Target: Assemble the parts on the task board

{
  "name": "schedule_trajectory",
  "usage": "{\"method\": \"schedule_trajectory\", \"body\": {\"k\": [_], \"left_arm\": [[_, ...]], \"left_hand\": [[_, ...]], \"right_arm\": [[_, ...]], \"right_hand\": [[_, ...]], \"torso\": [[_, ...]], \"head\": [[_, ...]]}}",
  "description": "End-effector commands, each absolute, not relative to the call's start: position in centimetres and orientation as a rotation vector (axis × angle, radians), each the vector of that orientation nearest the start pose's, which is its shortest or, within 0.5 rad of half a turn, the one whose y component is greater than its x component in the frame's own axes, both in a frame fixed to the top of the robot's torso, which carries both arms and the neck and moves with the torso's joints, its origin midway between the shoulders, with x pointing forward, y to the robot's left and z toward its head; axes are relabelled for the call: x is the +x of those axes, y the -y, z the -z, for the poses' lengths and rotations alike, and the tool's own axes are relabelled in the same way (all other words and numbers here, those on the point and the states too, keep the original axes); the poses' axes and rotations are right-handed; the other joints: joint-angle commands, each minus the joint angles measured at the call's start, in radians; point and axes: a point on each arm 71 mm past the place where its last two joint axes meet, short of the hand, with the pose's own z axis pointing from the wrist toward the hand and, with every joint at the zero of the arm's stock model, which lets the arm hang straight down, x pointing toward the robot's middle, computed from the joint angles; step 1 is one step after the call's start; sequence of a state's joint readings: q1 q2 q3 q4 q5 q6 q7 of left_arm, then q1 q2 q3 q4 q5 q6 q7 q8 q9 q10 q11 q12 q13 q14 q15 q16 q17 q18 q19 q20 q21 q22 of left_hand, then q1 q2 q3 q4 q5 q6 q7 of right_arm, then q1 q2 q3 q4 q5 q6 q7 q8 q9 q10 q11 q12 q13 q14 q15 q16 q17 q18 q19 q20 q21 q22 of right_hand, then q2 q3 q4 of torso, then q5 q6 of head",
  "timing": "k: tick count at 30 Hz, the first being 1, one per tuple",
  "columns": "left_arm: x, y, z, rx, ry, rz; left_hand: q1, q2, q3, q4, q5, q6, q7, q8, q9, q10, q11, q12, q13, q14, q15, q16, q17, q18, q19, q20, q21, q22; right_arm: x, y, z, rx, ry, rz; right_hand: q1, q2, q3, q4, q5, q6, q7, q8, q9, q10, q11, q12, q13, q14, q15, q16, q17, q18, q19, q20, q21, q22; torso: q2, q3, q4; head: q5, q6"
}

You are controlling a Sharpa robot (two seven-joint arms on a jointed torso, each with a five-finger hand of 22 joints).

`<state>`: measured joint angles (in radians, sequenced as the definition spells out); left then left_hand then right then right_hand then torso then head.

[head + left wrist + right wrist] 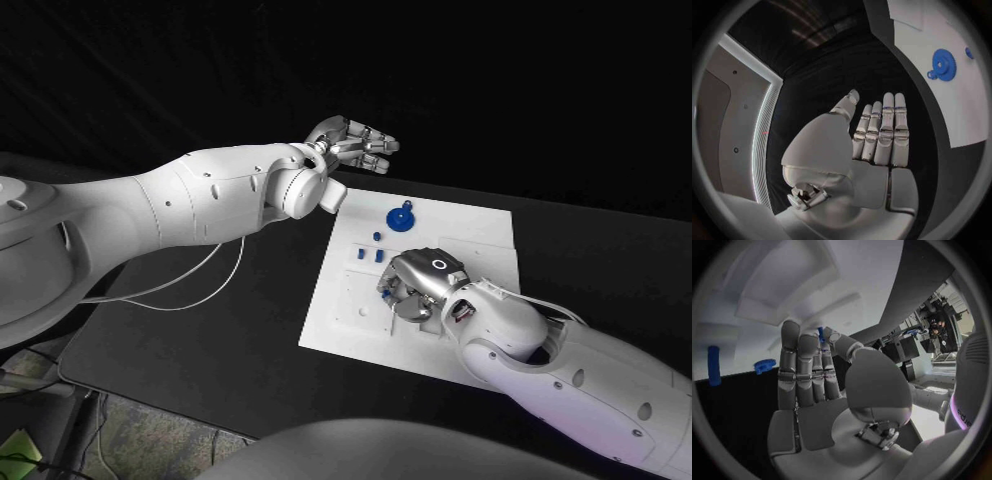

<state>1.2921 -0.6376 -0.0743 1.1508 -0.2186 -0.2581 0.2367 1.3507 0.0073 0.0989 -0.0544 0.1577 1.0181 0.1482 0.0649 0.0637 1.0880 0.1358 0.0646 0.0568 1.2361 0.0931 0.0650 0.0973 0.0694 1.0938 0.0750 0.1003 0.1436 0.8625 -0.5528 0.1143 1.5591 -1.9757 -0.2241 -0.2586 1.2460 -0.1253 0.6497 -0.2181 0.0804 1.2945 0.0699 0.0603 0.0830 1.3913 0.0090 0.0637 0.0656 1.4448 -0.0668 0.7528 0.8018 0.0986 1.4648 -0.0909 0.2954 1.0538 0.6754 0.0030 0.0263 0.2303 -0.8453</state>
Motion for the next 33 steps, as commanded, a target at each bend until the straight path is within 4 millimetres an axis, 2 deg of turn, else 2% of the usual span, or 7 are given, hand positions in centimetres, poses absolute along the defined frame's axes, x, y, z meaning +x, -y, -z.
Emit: {"method": "schedule_trajectory", "body": {"k": [1,6,13,18,22,27,33], "left_arm": [[56.39,-20.84,16.67,-0.900,-1.530,1.307],[56.38,-20.81,16.67,-0.900,-1.530,1.308],[56.39,-20.84,16.68,-0.901,-1.531,1.308],[56.39,-20.86,16.69,-0.901,-1.532,1.307],[56.39,-20.93,16.70,-0.902,-1.533,1.306],[56.39,-20.99,16.70,-0.903,-1.533,1.305],[56.39,-20.97,16.74,-0.905,-1.540,1.303]], "left_hand": [[0.002,0.008,-0.003,0.004,-0.006,-0.001,-0.002,-0.001,0.001,-0.007,-0.001,-0.001,0.001,-0.005,0.004,-0.002,0.001,-0.011,-0.002,0.005,0.005,-0.001],[0.002,0.008,-0.003,0.004,-0.006,-0.001,-0.002,-0.001,0.001,-0.007,-0.001,-0.001,0.001,-0.005,0.004,-0.002,0.001,-0.011,-0.002,0.005,0.005,-0.001],[0.002,0.008,-0.003,0.004,-0.006,-0.001,-0.002,-0.001,0.001,-0.007,-0.001,-0.001,0.001,-0.005,0.004,-0.002,0.001,-0.011,-0.002,0.005,0.005,-0.001],[0.002,0.008,-0.003,0.004,-0.006,-0.001,-0.002,-0.001,0.001,-0.007,-0.001,-0.001,0.001,-0.005,0.004,-0.002,0.001,-0.011,-0.002,0.005,0.005,-0.001],[0.002,0.008,-0.003,0.004,-0.006,-0.001,-0.002,-0.001,0.001,-0.007,-0.001,-0.001,0.001,-0.005,0.004,-0.002,0.001,-0.011,-0.002,0.005,0.005,-0.001],[0.002,0.008,-0.003,0.004,-0.006,-0.001,-0.002,-0.001,0.001,-0.007,-0.001,-0.001,0.001,-0.005,0.004,-0.002,0.001,-0.011,-0.002,0.005,0.005,-0.001],[0.003,0.009,-0.005,0.004,-0.006,-0.001,-0.003,-0.001,0.000,-0.008,0.000,-0.001,0.001,-0.006,0.005,-0.002,0.001,-0.011,-0.002,0.006,0.007,-0.005]], "right_arm": [[40.62,4.64,26.61,-0.517,-1.675,-0.675],[40.63,4.49,26.67,-0.520,-1.679,-0.671],[40.61,4.47,26.98,-0.533,-1.701,-0.664],[40.57,4.56,27.28,-0.533,-1.720,-0.666],[40.51,4.62,27.30,-0.522,-1.719,-0.676],[40.51,4.72,26.96,-0.481,-1.682,-0.695],[40.47,4.86,26.40,-0.427,-1.626,-0.721]], "right_hand": [[0.001,0.010,-0.003,-0.001,0.003,0.002,0.000,0.004,0.001,0.000,0.001,0.003,0.001,-0.003,-0.005,0.004,-0.001,0.010,0.032,-0.004,-0.004,0.001],[0.001,0.011,-0.004,-0.001,0.004,0.001,0.000,0.004,0.001,-0.001,0.001,0.003,0.001,-0.004,-0.005,0.004,-0.001,0.010,0.032,-0.004,-0.005,0.002],[-0.001,0.012,-0.012,-0.001,0.006,-0.005,0.002,0.003,0.000,-0.007,0.003,0.003,0.001,-0.009,-0.003,0.003,-0.002,0.010,0.028,-0.002,-0.010,0.002],[-0.012,0.005,-0.058,0.006,0.058,-0.034,0.008,0.003,-0.008,-0.037,0.010,0.001,-0.001,-0.012,0.002,0.003,-0.003,0.009,0.024,0.002,-0.018,0.001],[-0.026,-0.011,-0.090,0.013,0.103,-0.075,0.018,0.002,-0.016,-0.097,0.030,-0.003,-0.005,-0.017,0.014,0.002,-0.005,0.014,0.021,0.010,-0.023,0.000],[-0.035,-0.040,-0.100,0.021,0.098,-0.120,0.029,0.002,-0.016,-0.186,0.057,-0.001,-0.006,-0.023,0.032,0.005,-0.010,0.036,0.020,0.028,-0.032,-0.003],[-0.026,-0.086,-0.132,0.022,0.139,-0.181,0.045,0.003,-0.016,-0.222,0.070,0.000,-0.005,-0.022,0.040,0.010,-0.019,0.059,0.034,0.041,-0.036,-0.008]], "torso": [[0.000,-0.0002,-0.0002],[0.000,0.0004,0.0013],[0.000,0.0008,-0.0005],[0.000,0.0017,-0.0005],[0.000,0.0024,-0.0001],[0.000,0.0024,-0.0005],[0.000,0.0026,0.0003]], "head": [[0.000,-0.002],[0.000,-0.005],[0.002,-0.007],[0.003,-0.007],[0.003,-0.007],[0.002,-0.006],[0.000,-0.005]]}}
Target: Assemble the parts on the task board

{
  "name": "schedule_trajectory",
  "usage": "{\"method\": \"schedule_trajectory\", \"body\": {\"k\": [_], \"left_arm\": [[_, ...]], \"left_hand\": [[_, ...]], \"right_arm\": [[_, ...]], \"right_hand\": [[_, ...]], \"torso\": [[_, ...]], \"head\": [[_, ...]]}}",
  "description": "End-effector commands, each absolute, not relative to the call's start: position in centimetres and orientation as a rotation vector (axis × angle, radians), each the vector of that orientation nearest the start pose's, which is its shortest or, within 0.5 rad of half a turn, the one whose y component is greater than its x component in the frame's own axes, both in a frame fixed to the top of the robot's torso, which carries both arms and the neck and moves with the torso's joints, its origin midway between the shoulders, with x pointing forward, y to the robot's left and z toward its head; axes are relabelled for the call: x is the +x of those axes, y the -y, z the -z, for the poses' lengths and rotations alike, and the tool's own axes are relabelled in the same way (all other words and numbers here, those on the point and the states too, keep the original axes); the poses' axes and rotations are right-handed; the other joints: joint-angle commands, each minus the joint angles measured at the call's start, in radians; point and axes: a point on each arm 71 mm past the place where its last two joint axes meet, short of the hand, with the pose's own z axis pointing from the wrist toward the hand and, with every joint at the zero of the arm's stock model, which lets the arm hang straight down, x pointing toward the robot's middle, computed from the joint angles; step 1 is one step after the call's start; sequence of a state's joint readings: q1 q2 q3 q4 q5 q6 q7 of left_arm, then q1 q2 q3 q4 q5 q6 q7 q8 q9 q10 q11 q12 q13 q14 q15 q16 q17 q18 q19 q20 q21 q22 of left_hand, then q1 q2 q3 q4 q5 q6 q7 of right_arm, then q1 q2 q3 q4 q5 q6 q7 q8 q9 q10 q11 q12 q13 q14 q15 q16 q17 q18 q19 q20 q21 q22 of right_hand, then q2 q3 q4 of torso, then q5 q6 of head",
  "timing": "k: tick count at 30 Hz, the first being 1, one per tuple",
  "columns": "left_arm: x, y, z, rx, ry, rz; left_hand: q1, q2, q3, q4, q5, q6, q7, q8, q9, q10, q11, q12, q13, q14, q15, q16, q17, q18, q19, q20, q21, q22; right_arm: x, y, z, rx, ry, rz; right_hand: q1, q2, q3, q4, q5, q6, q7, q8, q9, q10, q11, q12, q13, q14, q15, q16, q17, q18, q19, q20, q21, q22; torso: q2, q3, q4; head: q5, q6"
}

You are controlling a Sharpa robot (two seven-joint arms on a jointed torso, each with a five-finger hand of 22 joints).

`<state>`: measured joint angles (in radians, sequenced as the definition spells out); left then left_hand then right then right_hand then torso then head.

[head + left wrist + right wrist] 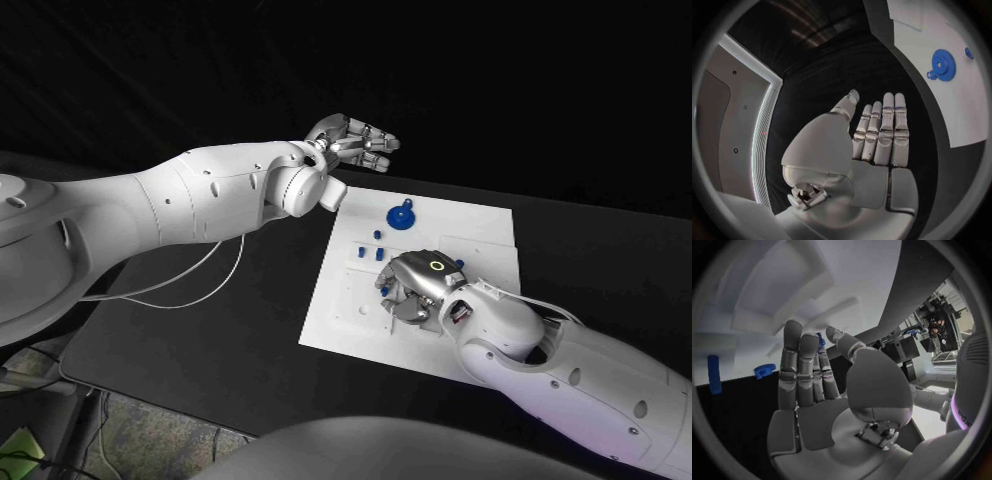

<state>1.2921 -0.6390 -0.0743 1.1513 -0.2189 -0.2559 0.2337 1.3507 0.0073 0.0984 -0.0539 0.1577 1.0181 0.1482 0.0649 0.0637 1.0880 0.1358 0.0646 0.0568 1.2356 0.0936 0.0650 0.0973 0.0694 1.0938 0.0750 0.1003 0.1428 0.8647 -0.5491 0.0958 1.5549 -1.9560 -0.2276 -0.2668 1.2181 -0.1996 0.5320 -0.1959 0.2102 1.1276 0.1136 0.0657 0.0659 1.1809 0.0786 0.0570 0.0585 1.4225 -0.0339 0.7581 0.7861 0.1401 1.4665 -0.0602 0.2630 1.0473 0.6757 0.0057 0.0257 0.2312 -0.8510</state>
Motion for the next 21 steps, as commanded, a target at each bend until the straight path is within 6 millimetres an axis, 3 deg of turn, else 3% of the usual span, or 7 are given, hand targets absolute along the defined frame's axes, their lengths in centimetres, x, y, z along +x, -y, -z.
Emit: {"method": "schedule_trajectory", "body": {"k": [1,10,16,21], "left_arm": [[56.4,-21.0,16.8,-0.905,-1.541,1.303],[56.4,-21.1,16.8,-0.908,-1.547,1.300],[56.4,-21.2,16.8,-0.908,-1.546,1.298],[56.4,-21.4,16.8,-0.907,-1.542,1.297]], "left_hand": [[0.003,0.009,-0.004,0.004,-0.006,-0.001,-0.003,-0.001,0.001,-0.008,0.000,-0.001,0.001,-0.006,0.004,-0.002,0.001,-0.011,-0.002,0.006,0.007,-0.004],[0.003,0.009,-0.004,0.004,-0.006,-0.001,-0.003,-0.001,0.001,-0.008,0.000,-0.001,0.001,-0.006,0.004,-0.002,0.001,-0.011,-0.002,0.006,0.007,-0.004],[0.003,0.009,-0.004,0.004,-0.006,-0.001,-0.003,-0.001,0.001,-0.008,0.000,-0.001,0.001,-0.006,0.004,-0.002,0.001,-0.011,-0.002,0.006,0.007,-0.004],[0.003,0.009,-0.004,0.004,-0.006,-0.001,-0.003,-0.001,0.001,-0.008,0.000,-0.001,0.001,-0.006,0.004,-0.002,0.001,-0.011,-0.002,0.006,0.007,-0.004]], "right_arm": [[40.5,4.9,26.3,-0.419,-1.616,-0.725],[40.2,5.4,25.7,-0.350,-1.568,-0.753],[40.5,6.5,24.2,-0.285,-1.552,-0.773],[41.7,8.3,22.4,-0.228,-1.563,-0.762]], "right_hand": [[0.005,-0.012,-0.024,0.002,0.012,-0.015,0.002,-0.003,0.001,-0.013,0.001,0.007,0.002,0.000,0.008,0.006,-0.005,0.020,0.033,0.012,-0.005,-0.003],[0.011,-0.022,-0.050,0.009,0.037,-0.009,0.000,-0.003,0.001,-0.017,0.001,0.008,0.002,-0.001,0.009,0.012,-0.017,0.021,0.035,0.015,-0.006,-0.008],[0.000,-0.021,-0.047,0.029,0.040,-0.004,-0.003,-0.003,0.001,-0.005,-0.003,0.008,0.001,0.002,0.007,0.015,-0.022,0.016,0.037,0.013,-0.005,-0.014],[0.002,-0.016,-0.038,0.047,0.031,-0.001,-0.005,-0.003,0.001,0.022,-0.010,0.007,0.001,0.004,0.002,0.019,-0.024,0.009,0.039,0.008,0.002,-0.019]], "torso": [[0.000,-0.0001,0.0009],[0.000,0.0001,0.0010],[-0.001,-0.0018,-0.0028],[-0.001,-0.0017,-0.0022]], "head": [[-0.001,0.000],[-0.003,0.005],[-0.018,0.017],[-0.026,0.027]]}}
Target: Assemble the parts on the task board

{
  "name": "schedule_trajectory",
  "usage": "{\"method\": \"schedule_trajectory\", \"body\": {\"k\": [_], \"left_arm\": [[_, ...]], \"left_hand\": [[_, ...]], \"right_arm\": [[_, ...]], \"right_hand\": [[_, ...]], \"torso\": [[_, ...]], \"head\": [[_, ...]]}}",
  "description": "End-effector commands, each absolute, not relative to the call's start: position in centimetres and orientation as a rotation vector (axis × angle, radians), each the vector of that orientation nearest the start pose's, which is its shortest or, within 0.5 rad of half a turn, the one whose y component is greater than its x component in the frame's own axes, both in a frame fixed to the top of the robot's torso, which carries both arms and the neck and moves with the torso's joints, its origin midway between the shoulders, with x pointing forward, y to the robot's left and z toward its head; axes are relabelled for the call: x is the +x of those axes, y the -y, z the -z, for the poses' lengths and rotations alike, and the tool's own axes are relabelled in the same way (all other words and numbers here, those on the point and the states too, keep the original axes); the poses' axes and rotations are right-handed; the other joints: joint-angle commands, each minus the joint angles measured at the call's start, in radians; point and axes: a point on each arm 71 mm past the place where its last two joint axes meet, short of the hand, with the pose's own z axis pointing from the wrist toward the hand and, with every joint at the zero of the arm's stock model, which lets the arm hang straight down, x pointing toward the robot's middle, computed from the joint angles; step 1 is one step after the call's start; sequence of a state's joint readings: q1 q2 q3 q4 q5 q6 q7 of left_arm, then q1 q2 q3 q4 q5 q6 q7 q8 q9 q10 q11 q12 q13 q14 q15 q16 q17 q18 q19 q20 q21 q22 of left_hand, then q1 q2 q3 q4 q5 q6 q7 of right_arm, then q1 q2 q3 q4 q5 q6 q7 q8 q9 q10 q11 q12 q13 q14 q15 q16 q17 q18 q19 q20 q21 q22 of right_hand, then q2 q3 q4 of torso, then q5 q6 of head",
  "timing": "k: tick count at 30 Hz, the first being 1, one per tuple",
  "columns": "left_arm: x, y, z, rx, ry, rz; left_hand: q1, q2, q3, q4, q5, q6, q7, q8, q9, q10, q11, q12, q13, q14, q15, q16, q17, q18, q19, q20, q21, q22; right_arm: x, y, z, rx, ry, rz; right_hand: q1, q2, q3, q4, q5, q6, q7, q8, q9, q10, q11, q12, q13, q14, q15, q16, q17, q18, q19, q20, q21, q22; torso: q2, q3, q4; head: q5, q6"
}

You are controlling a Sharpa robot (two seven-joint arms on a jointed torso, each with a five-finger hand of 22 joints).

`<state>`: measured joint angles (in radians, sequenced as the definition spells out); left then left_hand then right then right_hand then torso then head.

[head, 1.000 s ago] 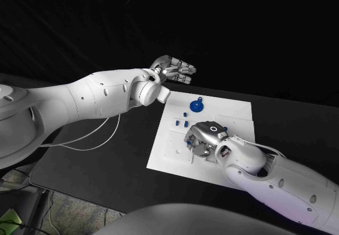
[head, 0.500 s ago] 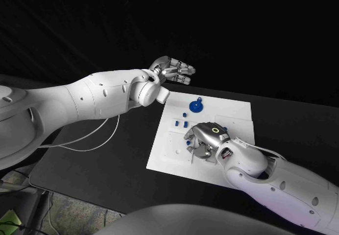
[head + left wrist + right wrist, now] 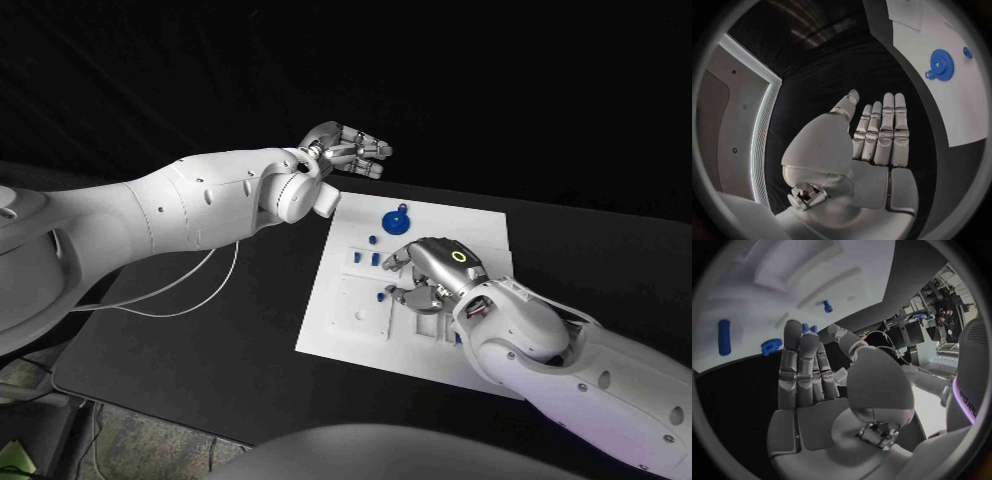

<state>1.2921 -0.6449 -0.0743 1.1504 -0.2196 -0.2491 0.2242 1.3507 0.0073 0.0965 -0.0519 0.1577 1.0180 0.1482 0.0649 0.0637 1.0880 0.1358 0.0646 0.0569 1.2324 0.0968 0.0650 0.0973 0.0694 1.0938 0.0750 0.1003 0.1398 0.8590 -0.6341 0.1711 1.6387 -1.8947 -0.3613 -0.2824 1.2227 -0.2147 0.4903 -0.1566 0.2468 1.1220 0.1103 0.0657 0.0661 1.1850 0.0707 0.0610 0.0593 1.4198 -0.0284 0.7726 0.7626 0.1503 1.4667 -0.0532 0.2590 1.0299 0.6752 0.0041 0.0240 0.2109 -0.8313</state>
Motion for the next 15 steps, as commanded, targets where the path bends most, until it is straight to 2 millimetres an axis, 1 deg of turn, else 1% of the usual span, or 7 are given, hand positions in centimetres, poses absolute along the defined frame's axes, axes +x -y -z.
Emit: {"method": "schedule_trajectory", "body": {"k": [1,3,5,8,9,11,15], "left_arm": [[56.4,-21.4,16.8,-0.906,-1.541,1.296],[56.4,-21.4,16.8,-0.905,-1.540,1.297],[56.4,-21.3,16.8,-0.904,-1.540,1.298],[56.4,-21.3,16.7,-0.903,-1.540,1.300],[56.4,-21.3,16.7,-0.903,-1.540,1.300],[56.3,-21.4,16.7,-0.903,-1.539,1.299],[56.4,-21.5,16.7,-0.905,-1.537,1.295]], "left_hand": [[0.003,0.009,-0.002,0.002,-0.006,-0.001,-0.003,-0.001,0.001,-0.008,0.000,-0.001,0.001,-0.002,0.001,-0.002,0.001,-0.011,-0.002,0.006,0.007,-0.001],[0.003,0.008,-0.004,0.002,-0.007,-0.001,-0.002,-0.001,0.001,-0.008,-0.001,-0.001,0.001,-0.001,0.001,-0.002,0.002,-0.010,-0.001,0.006,0.008,-0.002],[0.003,0.008,-0.004,0.002,-0.007,-0.001,-0.002,-0.001,0.001,-0.008,-0.001,-0.001,0.001,-0.001,0.001,-0.002,0.002,-0.010,-0.001,0.006,0.008,-0.002],[0.003,0.008,-0.004,0.002,-0.007,-0.001,-0.002,-0.001,0.001,-0.008,-0.001,-0.001,0.001,-0.001,0.001,-0.002,0.002,-0.010,-0.001,0.006,0.008,-0.002],[0.003,0.008,-0.004,0.002,-0.007,-0.001,-0.002,-0.001,0.001,-0.008,-0.001,-0.001,0.001,-0.001,0.001,-0.002,0.002,-0.010,-0.001,0.006,0.008,-0.002],[0.003,0.008,-0.004,0.002,-0.007,-0.001,-0.002,-0.001,0.001,-0.008,-0.001,-0.001,0.001,-0.001,0.001,-0.002,0.002,-0.010,-0.001,0.006,0.008,-0.002],[0.003,0.008,-0.004,0.002,-0.007,-0.001,-0.002,-0.001,0.001,-0.008,-0.001,-0.001,0.001,-0.001,0.001,-0.002,0.002,-0.010,-0.001,0.006,0.008,-0.002]], "right_arm": [[41.8,8.6,22.2,-0.219,-1.567,-0.759],[42.3,9.5,21.6,-0.195,-1.580,-0.753],[42.8,10.4,20.9,-0.176,-1.590,-0.740],[43.4,11.6,20.4,-0.169,-1.618,-0.710],[43.6,12.0,20.3,-0.170,-1.633,-0.695],[44.0,12.8,20.2,-0.172,-1.658,-0.666],[44.6,13.9,20.4,-0.182,-1.703,-0.624]], "right_hand": [[-0.003,0.001,0.005,0.009,-0.009,0.006,-0.003,-0.002,0.002,0.028,-0.004,0.005,0.001,0.008,-0.004,0.005,-0.001,-0.003,0.039,0.001,0.007,-0.002],[-0.004,0.008,0.007,0.019,-0.011,0.018,-0.007,-0.002,0.003,0.055,-0.012,0.004,0.001,0.010,-0.009,0.007,0.000,-0.007,0.039,-0.003,0.011,-0.002],[0.001,0.008,0.009,0.021,-0.007,0.019,-0.008,-0.003,0.003,0.057,-0.013,0.002,0.001,0.010,-0.010,0.008,0.000,-0.012,0.039,-0.006,0.016,-0.003],[0.001,0.001,0.002,0.023,-0.010,0.007,-0.004,-0.004,0.001,0.043,-0.008,0.001,0.001,0.007,-0.007,0.006,-0.001,-0.014,0.035,-0.005,0.016,-0.005],[-0.003,-0.003,-0.010,0.026,-0.023,-0.008,0.001,-0.004,-0.001,0.021,-0.002,0.001,0.001,0.005,-0.003,0.005,-0.001,-0.015,0.033,-0.003,0.014,-0.007],[0.005,0.001,-0.054,0.034,-0.046,-0.027,0.006,-0.003,-0.001,-0.014,0.007,0.003,0.001,0.003,0.004,0.003,-0.004,-0.008,0.032,0.004,0.007,-0.015],[0.050,0.015,-0.187,0.057,-0.061,-0.057,-0.001,-0.003,-0.002,-0.076,0.021,0.004,0.001,-0.010,0.016,-0.003,-0.018,0.006,0.031,0.019,-0.017,-0.045]], "torso": [[0.000,-0.0001,-0.0004],[0.000,0.0001,0.0002],[0.000,0.0009,0.0008],[-0.001,0.0018,-0.0014],[0.000,0.0019,-0.0018],[0.000,0.0020,-0.0008],[0.000,0.0025,0.0002]], "head": [[-0.006,0.008],[-0.007,0.011],[-0.008,0.014],[-0.011,0.019],[-0.012,0.020],[-0.015,0.024],[-0.020,0.028]]}}
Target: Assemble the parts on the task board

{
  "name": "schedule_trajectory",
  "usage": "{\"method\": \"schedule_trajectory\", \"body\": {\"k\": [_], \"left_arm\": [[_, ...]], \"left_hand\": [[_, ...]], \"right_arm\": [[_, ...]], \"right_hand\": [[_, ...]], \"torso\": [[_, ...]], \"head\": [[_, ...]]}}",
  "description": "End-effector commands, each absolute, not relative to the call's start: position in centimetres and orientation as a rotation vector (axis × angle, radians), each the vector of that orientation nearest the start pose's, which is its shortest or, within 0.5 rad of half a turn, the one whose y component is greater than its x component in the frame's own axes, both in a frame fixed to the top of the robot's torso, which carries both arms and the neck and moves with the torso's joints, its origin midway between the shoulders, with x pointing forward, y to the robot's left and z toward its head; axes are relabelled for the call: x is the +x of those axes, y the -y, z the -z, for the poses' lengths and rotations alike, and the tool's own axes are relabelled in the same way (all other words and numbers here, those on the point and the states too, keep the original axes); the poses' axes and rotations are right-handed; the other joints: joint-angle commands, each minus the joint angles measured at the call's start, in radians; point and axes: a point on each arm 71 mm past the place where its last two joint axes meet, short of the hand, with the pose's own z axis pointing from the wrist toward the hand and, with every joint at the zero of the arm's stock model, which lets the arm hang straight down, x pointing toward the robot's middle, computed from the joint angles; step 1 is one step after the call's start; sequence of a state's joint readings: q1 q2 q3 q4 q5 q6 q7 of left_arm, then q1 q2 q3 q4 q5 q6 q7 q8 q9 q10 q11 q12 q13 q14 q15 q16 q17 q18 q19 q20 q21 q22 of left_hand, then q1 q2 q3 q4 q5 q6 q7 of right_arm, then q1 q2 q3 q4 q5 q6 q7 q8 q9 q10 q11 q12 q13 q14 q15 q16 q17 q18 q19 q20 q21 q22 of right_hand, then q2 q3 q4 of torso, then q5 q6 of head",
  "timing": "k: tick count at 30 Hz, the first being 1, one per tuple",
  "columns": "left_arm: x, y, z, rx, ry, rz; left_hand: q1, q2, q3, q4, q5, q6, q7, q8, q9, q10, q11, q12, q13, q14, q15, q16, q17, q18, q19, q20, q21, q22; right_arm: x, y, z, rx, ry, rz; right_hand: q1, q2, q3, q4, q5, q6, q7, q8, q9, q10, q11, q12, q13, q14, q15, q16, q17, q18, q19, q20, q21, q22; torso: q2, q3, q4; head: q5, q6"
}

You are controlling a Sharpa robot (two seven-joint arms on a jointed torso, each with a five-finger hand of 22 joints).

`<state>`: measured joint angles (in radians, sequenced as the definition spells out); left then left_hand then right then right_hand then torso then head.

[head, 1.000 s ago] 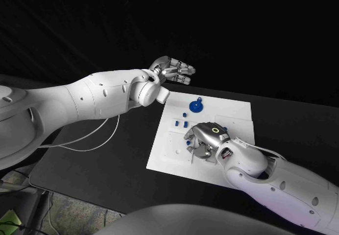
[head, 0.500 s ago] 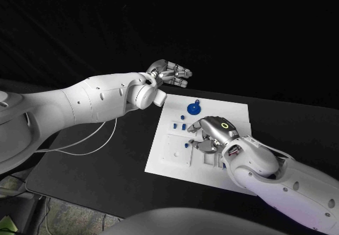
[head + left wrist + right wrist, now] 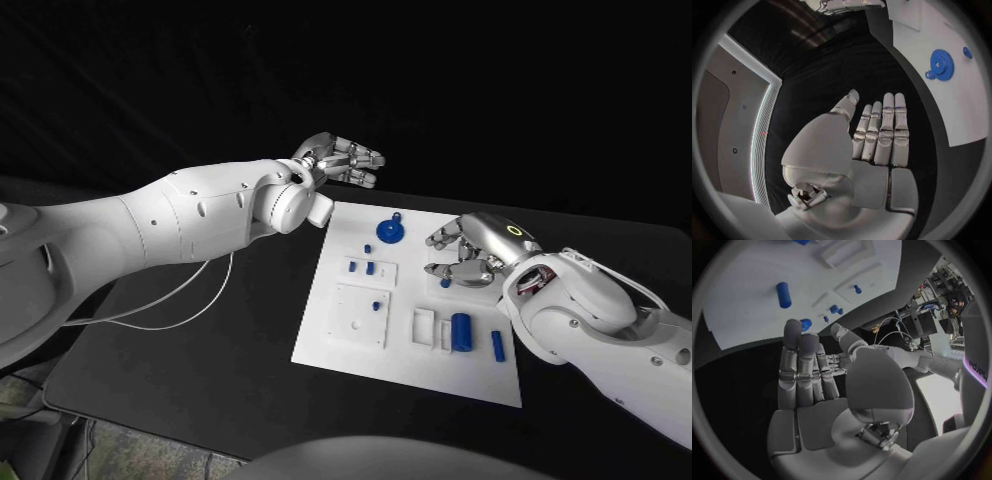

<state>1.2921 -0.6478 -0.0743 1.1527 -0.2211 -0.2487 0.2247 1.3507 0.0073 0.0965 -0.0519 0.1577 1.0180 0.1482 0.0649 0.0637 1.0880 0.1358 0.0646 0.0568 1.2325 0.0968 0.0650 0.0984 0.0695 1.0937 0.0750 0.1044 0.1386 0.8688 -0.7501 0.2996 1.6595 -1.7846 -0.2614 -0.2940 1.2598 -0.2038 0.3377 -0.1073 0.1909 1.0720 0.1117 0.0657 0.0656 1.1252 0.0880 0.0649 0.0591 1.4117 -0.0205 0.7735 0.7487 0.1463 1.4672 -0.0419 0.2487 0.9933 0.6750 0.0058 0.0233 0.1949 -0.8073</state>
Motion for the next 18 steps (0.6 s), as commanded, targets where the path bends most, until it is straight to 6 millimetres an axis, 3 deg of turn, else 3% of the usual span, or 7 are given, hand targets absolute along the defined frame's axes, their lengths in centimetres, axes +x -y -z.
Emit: {"method": "schedule_trajectory", "body": {"k": [1,6,8,12,18], "left_arm": [[56.4,-21.6,16.7,-0.905,-1.536,1.294],[56.3,-21.7,16.8,-0.906,-1.537,1.292],[56.3,-21.7,16.8,-0.906,-1.539,1.294],[56.3,-21.7,16.8,-0.906,-1.539,1.294],[56.3,-21.7,16.8,-0.906,-1.539,1.293]], "left_hand": [[0.003,0.008,-0.004,0.002,-0.007,-0.001,-0.002,-0.001,0.001,-0.008,-0.001,-0.001,0.001,-0.001,0.001,-0.002,0.001,-0.011,-0.001,0.006,0.004,-0.001],[0.003,0.007,-0.004,0.001,-0.007,0.000,-0.003,-0.001,0.001,-0.008,-0.001,-0.001,0.001,-0.001,0.001,-0.002,0.001,-0.011,-0.001,0.006,0.004,-0.001],[0.003,0.007,-0.004,0.001,-0.007,0.000,-0.003,-0.001,0.001,-0.008,-0.001,-0.001,0.001,-0.001,0.001,-0.002,0.001,-0.011,-0.001,0.006,0.004,-0.001],[0.003,0.007,-0.004,0.001,-0.007,0.000,-0.003,-0.001,0.001,-0.008,-0.001,-0.001,0.001,-0.001,0.001,-0.002,0.001,-0.011,-0.001,0.006,0.004,-0.001],[0.003,0.007,-0.004,0.001,-0.007,0.000,-0.003,-0.001,0.001,-0.008,-0.001,-0.001,0.001,-0.001,0.001,-0.002,0.001,-0.011,-0.001,0.006,0.004,-0.001]], "right_arm": [[44.7,14.0,20.4,-0.186,-1.712,-0.617],[44.8,14.4,20.9,-0.230,-1.775,-0.577],[44.9,14.6,21.1,-0.252,-1.797,-0.546],[45.1,14.8,21.4,-0.271,-1.805,-0.505],[45.6,14.8,21.5,-0.282,-1.785,-0.467]], "right_hand": [[0.020,0.005,-0.054,0.015,-0.011,-0.009,-0.007,-0.003,-0.001,-0.025,0.005,0.000,0.000,-0.005,0.010,-0.003,-0.006,0.011,0.030,0.010,-0.012,-0.014],[0.038,0.011,-0.112,0.042,0.003,-0.012,-0.020,-0.003,-0.001,-0.034,0.006,0.000,0.000,-0.012,0.010,0.001,-0.016,0.006,0.030,0.011,-0.022,-0.027],[0.044,0.011,-0.113,0.044,0.001,-0.014,-0.020,-0.004,-0.001,-0.037,0.006,0.000,0.000,-0.014,0.011,0.001,-0.019,0.005,0.028,0.011,-0.024,-0.029],[0.049,0.006,-0.091,0.046,-0.008,-0.014,-0.015,-0.003,-0.001,-0.040,0.007,0.001,0.000,-0.019,0.011,0.001,-0.026,0.006,0.027,0.011,-0.029,-0.033],[0.037,0.002,-0.001,0.015,-0.027,-0.005,-0.013,-0.003,-0.001,-0.032,0.006,0.000,0.000,-0.019,0.009,0.004,-0.033,0.003,0.028,0.008,-0.027,-0.029]], "torso": [[0.000,0.0010,0.0018],[0.000,0.0012,0.0013],[0.000,-0.0009,0.0015],[0.001,-0.0010,0.0021],[0.001,-0.0009,0.0044]], "head": [[-0.004,0.005],[-0.007,0.006],[-0.009,0.009],[-0.010,0.010],[-0.014,0.013]]}}
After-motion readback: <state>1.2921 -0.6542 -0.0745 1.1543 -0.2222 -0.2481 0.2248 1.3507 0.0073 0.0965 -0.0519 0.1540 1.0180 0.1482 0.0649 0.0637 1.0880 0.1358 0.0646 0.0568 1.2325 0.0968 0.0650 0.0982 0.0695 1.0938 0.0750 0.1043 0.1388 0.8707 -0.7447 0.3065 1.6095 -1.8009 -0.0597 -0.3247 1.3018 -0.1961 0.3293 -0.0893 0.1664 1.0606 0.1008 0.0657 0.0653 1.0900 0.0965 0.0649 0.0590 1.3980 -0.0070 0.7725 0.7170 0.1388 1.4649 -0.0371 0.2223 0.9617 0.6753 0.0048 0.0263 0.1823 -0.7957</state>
